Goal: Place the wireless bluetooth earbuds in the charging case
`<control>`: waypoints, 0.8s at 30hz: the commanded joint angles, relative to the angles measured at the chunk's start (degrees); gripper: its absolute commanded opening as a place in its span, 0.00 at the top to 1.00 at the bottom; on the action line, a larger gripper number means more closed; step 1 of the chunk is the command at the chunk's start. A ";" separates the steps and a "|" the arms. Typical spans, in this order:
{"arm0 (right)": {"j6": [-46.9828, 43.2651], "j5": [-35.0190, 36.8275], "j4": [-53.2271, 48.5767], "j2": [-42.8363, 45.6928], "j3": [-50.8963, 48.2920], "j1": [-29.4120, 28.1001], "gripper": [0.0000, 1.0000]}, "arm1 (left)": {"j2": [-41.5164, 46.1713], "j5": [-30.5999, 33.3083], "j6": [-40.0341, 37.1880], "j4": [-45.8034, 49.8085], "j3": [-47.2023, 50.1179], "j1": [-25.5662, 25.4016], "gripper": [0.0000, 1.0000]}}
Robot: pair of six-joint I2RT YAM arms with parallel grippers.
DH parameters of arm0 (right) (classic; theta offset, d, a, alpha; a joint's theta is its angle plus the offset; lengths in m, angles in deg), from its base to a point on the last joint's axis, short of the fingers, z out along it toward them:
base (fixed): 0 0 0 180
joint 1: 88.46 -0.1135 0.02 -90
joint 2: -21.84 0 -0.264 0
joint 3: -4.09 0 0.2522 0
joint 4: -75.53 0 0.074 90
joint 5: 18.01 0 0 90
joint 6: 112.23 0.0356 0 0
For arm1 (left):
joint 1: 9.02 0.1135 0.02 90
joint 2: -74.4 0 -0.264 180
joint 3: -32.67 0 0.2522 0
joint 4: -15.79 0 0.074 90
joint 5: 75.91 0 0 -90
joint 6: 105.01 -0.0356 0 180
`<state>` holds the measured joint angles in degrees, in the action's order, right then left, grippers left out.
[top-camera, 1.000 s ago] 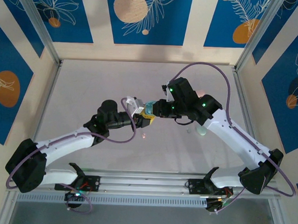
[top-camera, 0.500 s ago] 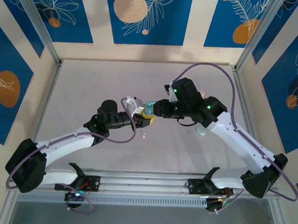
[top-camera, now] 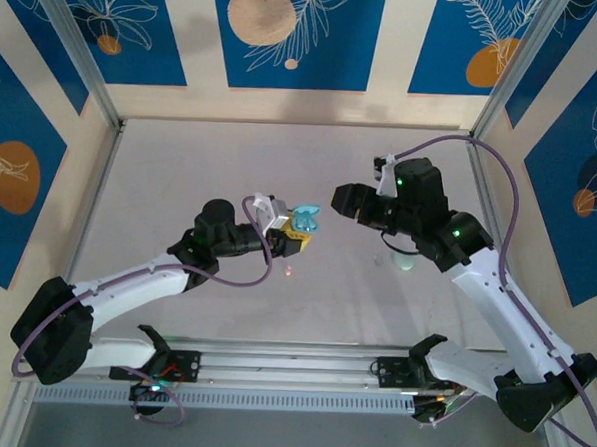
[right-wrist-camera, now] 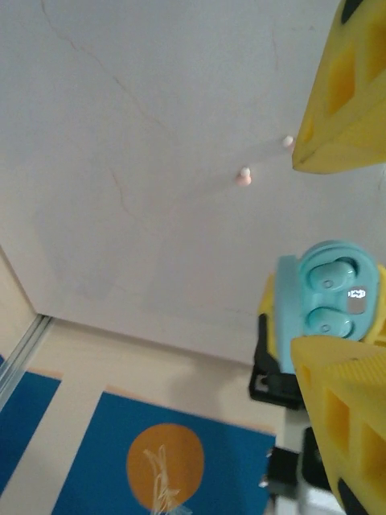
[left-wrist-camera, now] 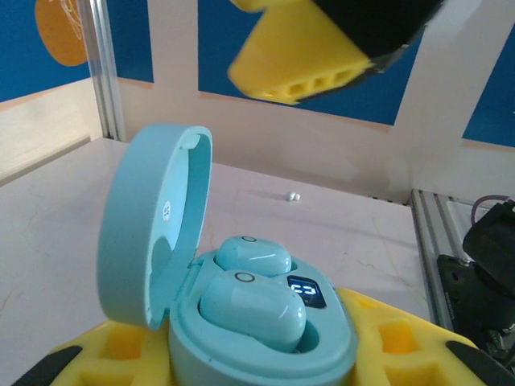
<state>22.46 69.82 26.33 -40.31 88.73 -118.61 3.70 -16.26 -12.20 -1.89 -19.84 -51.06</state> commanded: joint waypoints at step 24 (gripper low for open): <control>-3.04 -20.00 -2.34 -9.42 2.84 0.44 0.37 | 0.74 -1.07 0.40 -3.36 -3.53 -0.75 0.75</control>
<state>20.16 52.31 24.13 -52.66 93.56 -118.02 3.72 -17.68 -12.13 -2.61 -21.43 -51.17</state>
